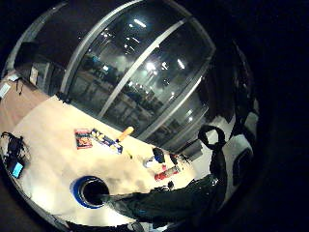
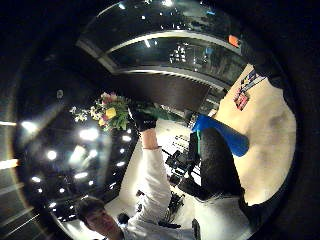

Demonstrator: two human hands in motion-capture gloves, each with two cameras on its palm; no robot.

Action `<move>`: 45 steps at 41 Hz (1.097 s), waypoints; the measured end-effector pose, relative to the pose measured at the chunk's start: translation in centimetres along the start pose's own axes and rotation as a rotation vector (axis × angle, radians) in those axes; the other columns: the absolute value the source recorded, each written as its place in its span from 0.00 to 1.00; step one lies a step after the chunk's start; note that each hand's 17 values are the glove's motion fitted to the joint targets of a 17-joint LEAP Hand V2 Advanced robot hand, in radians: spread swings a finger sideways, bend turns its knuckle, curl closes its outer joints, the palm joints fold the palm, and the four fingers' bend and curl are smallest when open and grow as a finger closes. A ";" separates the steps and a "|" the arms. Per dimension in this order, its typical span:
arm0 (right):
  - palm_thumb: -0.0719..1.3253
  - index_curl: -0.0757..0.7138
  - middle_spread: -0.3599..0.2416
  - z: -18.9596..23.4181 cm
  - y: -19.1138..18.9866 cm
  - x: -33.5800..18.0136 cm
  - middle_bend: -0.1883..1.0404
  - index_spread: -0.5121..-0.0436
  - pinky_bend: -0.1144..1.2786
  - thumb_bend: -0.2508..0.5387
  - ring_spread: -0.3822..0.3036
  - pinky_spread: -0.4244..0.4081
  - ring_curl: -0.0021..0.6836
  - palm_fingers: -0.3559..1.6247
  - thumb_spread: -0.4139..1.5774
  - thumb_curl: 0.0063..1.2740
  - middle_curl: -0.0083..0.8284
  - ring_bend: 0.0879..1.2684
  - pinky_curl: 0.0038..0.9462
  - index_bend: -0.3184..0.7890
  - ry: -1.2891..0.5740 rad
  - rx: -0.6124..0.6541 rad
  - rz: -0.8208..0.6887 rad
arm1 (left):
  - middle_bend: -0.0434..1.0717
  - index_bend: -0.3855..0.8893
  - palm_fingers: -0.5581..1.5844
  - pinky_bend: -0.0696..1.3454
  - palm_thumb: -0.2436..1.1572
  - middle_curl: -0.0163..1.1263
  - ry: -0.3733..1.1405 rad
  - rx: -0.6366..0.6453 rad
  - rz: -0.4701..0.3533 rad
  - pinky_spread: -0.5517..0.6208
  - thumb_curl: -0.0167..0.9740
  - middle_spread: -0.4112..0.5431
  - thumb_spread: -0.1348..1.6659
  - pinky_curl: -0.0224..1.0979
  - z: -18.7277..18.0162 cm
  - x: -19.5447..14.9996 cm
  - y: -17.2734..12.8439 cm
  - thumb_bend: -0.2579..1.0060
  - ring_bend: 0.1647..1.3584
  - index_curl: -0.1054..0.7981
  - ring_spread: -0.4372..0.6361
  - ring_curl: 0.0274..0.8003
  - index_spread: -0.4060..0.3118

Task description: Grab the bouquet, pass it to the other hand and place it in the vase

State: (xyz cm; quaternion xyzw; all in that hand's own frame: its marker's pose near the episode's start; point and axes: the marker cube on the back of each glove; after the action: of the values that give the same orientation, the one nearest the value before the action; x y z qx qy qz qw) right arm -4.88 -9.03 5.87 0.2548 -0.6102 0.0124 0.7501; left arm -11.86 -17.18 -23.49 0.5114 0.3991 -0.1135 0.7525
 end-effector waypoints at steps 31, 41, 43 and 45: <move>0.60 0.43 0.48 -0.2 1.5 0.2 0.31 0.50 0.39 0.30 0.51 0.78 0.52 0.48 0.75 0.40 0.48 0.25 0.37 0.39 0.061 -0.067 0.059 | 0.30 0.35 0.20 0.32 0.48 0.32 -0.107 -0.679 -0.151 0.80 0.53 0.71 0.52 0.31 -6.5 -17.7 16.9 0.19 0.33 0.46 0.72 0.38 0.75; 0.61 0.43 0.50 0.2 3.2 3.0 0.31 0.51 0.37 0.29 0.52 0.79 0.52 0.48 0.75 0.41 0.48 0.25 0.37 0.40 0.079 -0.127 0.217 | 0.30 0.36 0.23 0.31 0.51 0.32 -0.170 -0.597 -0.347 0.87 0.47 0.78 0.56 0.30 -6.3 -20.3 20.1 0.18 0.34 0.39 0.80 0.36 0.76; 0.61 0.43 0.50 0.4 3.4 4.1 0.31 0.51 0.37 0.30 0.52 0.79 0.52 0.48 0.75 0.41 0.48 0.25 0.36 0.40 0.112 -0.123 0.225 | 0.31 0.37 0.23 0.30 0.51 0.32 -0.157 -0.594 -0.349 0.87 0.47 0.78 0.57 0.29 -6.3 -19.9 20.4 0.18 0.34 0.38 0.80 0.36 0.76; 0.61 0.43 0.50 0.7 3.7 5.4 0.31 0.51 0.36 0.30 0.52 0.79 0.51 0.48 0.75 0.41 0.47 0.25 0.36 0.41 0.172 -0.116 0.245 | 0.31 0.38 0.24 0.30 0.52 0.33 -0.155 -0.600 -0.344 0.87 0.46 0.78 0.57 0.29 -6.2 -19.7 20.6 0.18 0.34 0.37 0.81 0.36 0.77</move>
State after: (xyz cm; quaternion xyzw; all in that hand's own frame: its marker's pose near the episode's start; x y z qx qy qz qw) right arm -5.30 -7.69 12.30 0.1324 -0.5699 0.0902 0.8060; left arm -15.84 -7.17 3.66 0.1828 0.4365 -0.1550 0.8672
